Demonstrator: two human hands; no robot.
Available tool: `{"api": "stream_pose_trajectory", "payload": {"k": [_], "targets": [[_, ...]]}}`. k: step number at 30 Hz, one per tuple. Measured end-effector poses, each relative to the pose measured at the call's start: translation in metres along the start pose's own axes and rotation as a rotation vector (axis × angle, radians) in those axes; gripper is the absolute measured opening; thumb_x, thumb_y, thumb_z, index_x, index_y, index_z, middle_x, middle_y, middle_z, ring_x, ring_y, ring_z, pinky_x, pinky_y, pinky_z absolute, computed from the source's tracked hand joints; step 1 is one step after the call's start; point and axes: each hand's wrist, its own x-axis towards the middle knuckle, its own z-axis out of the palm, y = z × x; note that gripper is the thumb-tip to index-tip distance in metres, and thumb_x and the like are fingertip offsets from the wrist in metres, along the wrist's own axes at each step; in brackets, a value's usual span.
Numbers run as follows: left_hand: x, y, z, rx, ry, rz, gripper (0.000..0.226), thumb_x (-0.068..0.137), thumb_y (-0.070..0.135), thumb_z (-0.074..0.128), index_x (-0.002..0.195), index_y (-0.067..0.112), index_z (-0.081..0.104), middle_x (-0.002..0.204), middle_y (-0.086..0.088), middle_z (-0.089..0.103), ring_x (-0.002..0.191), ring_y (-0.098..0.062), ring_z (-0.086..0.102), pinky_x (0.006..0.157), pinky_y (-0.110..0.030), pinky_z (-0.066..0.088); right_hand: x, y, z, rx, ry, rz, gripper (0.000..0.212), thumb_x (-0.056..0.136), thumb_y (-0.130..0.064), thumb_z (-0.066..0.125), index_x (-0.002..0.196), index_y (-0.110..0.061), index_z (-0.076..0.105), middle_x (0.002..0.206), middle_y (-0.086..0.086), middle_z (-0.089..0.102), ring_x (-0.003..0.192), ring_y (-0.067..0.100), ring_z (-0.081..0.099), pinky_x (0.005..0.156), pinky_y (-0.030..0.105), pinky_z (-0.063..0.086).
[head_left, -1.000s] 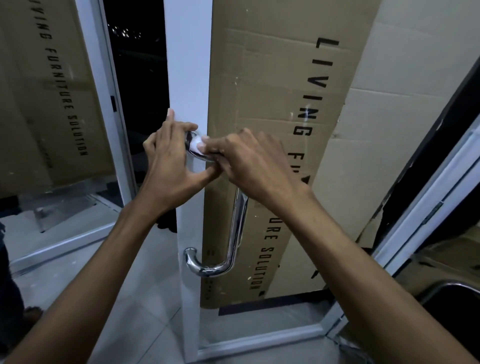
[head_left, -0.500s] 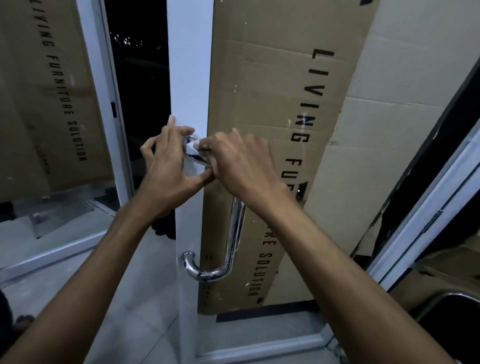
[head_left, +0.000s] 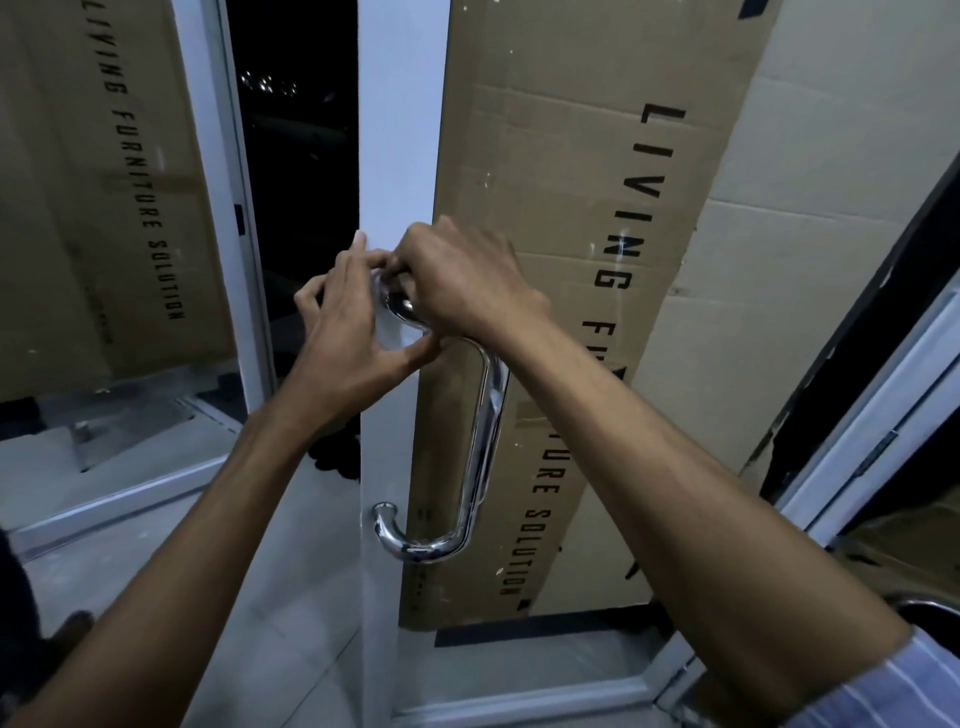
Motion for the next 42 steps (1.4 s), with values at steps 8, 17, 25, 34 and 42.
{"api": "stream_pose_trajectory", "payload": {"k": [8,17,25,34,42], "targets": [[0.000,0.002,-0.001,-0.010,0.011,0.023,0.086,0.082,0.051,0.082,0.148,0.021,0.037,0.166,-0.003,0.026,0.150,0.000,0.005,0.122,-0.043,0.018,-0.001,0.008,0.001,0.023,-0.008,0.005,0.028,0.098,-0.039,0.059,0.121,-0.035,0.073,0.115,0.003,0.071,0.104,0.029,0.067,0.069,0.033,0.037],[0.002,-0.001,0.003,-0.002,0.028,0.059,0.082,0.083,0.053,0.081,0.144,0.022,0.038,0.163,0.000,0.029,0.147,0.005,0.003,0.118,-0.035,0.013,0.003,0.006,0.006,0.055,-0.003,0.036,0.026,0.098,-0.038,0.059,0.119,-0.033,0.075,0.110,0.002,0.072,0.099,0.028,0.067,0.067,0.033,0.036],[0.004,-0.006,0.004,-0.013,0.025,0.097,0.073,0.084,0.050,0.082,0.138,0.022,0.042,0.155,-0.001,0.037,0.159,-0.007,0.003,0.117,-0.033,0.011,-0.011,0.015,0.010,0.078,0.018,0.043,0.029,0.099,-0.045,0.054,0.122,-0.039,0.071,0.117,0.001,0.070,0.111,0.029,0.065,0.071,0.035,0.036],[0.004,-0.009,0.005,0.007,0.029,0.126,0.071,0.084,0.060,0.074,0.136,0.021,0.044,0.147,0.001,0.041,0.159,-0.005,0.002,0.117,-0.035,0.011,-0.061,0.032,0.011,0.100,0.150,-0.022,0.034,0.104,-0.045,0.055,0.137,-0.046,0.063,0.114,-0.002,0.074,0.099,0.025,0.066,0.068,0.034,0.034],[0.005,-0.008,0.006,0.015,0.021,0.119,0.061,0.086,0.059,0.072,0.128,0.023,0.049,0.140,0.001,0.045,0.161,-0.012,0.004,0.115,-0.032,0.010,-0.081,0.030,0.019,0.130,0.192,0.059,0.033,0.103,-0.042,0.061,0.137,-0.044,0.065,0.070,-0.006,0.061,0.055,0.011,0.038,0.049,0.027,0.019]]}}
